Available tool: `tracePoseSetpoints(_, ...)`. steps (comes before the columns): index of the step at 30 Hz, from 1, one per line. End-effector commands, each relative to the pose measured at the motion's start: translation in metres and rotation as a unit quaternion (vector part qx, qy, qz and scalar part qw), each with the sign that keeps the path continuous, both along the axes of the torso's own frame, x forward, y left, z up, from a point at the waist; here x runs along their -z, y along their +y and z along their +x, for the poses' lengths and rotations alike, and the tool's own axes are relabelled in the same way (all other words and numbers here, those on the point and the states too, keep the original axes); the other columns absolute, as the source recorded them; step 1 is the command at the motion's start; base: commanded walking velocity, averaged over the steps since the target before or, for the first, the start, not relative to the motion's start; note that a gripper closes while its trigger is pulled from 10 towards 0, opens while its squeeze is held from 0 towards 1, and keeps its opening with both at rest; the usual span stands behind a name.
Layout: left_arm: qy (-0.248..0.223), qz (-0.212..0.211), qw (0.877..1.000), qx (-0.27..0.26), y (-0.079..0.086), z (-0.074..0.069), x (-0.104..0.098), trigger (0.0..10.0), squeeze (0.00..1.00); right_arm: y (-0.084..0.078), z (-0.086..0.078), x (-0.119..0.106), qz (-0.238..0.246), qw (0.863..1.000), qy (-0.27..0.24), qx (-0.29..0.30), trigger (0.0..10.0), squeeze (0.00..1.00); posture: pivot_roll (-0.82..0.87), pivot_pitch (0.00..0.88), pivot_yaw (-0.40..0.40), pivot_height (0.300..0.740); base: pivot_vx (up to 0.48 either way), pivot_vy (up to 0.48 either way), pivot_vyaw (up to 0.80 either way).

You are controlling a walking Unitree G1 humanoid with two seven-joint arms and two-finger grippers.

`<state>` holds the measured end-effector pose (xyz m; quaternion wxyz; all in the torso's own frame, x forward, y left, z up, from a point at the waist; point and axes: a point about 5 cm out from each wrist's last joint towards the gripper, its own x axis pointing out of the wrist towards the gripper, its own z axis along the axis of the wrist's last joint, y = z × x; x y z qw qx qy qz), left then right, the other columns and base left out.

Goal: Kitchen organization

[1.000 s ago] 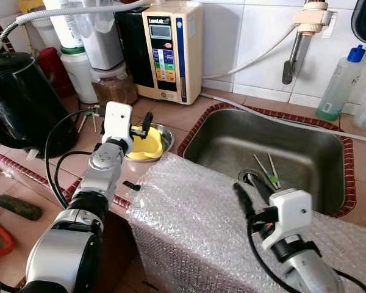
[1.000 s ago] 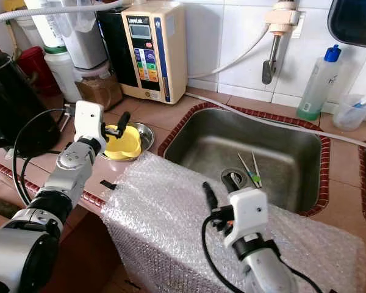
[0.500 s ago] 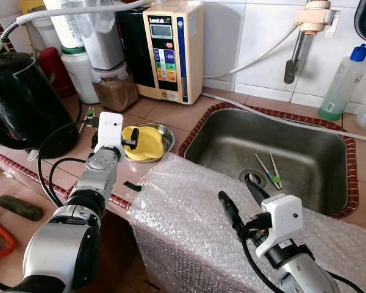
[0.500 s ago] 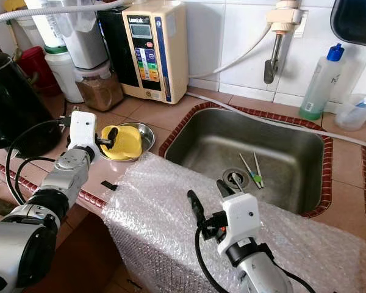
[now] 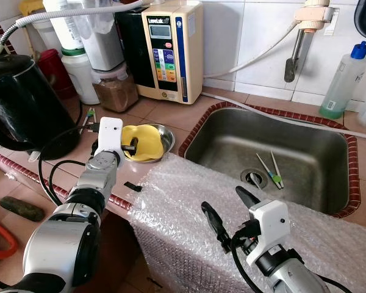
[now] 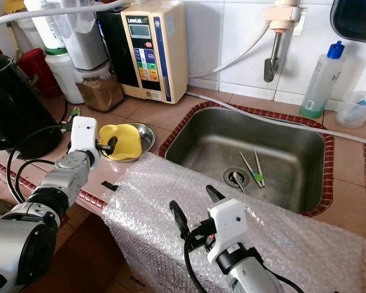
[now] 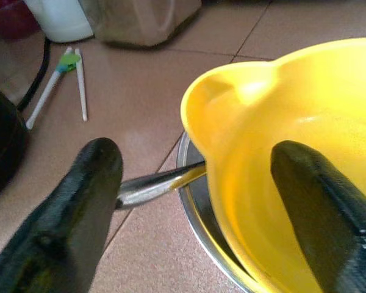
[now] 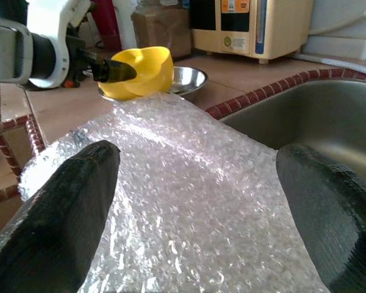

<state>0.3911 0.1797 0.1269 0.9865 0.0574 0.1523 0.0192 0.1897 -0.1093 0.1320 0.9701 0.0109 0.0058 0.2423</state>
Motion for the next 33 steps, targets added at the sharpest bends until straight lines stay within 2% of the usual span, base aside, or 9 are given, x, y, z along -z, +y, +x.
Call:
tracePoseSetpoints(1,0.005,-0.01,1.0,-0.007,0.003,0.002,-0.0041,0.0,0.0,0.0041,-0.0022,-0.006,0.008,1.0,-0.007,-0.013,10.0,1.0,-0.08,0.0,0.153,0.74,0.0,0.0,0.0)
tracePoseSetpoints(7,0.016,-0.032,0.999,-0.01,0.0031,0.0015,-0.0022,0.0,0.0,0.0039,-0.0021,-0.0056,0.009,1.0,-0.006,-0.013,10.0,1.0,-0.07,0.0,0.155,0.74,0.0,0.0,0.0)
tracePoseSetpoints(15,0.034,-0.092,0.995,-0.032,0.0043,0.001,-0.0005,0.0,0.0,0.0044,-0.0005,-0.0056,0.008,1.0,-0.006,-0.013,10.0,1.0,-0.07,0.0,0.158,0.74,0.0,0.0,0.0)
tracePoseSetpoints(16,0.034,-0.092,0.995,-0.032,0.0044,0.0011,-0.0006,0.0,0.0,0.0045,-0.0005,-0.0057,0.008,1.0,-0.006,-0.014,10.0,0.82,-0.07,0.0,0.158,0.74,0.0,0.0,0.0)
tracePoseSetpoints(17,0.034,-0.093,0.995,-0.031,0.0044,0.0012,-0.001,0.0,0.0,0.0048,0.0,-0.0057,0.008,1.0,-0.007,-0.015,10.0,0.09,-0.07,0.0,0.158,0.74,0.0,0.0,0.0)
tracePoseSetpoints(18,0.035,-0.095,0.994,-0.032,0.0045,0.0013,-0.0013,0.0,0.0,0.0049,0.0001,-0.0057,0.008,1.0,-0.007,-0.016,10.0,0.0,-0.07,0.0,0.158,0.74,0.0,0.0,0.0)
tracePoseSetpoints(33,0.042,-0.108,0.993,-0.035,0.0051,0.0015,-0.0018,0.0,0.0,0.0059,0.0034,-0.005,0.003,1.0,-0.008,-0.018,10.0,0.0,-0.06,0.0,0.156,0.74,0.0,0.0,0.0)
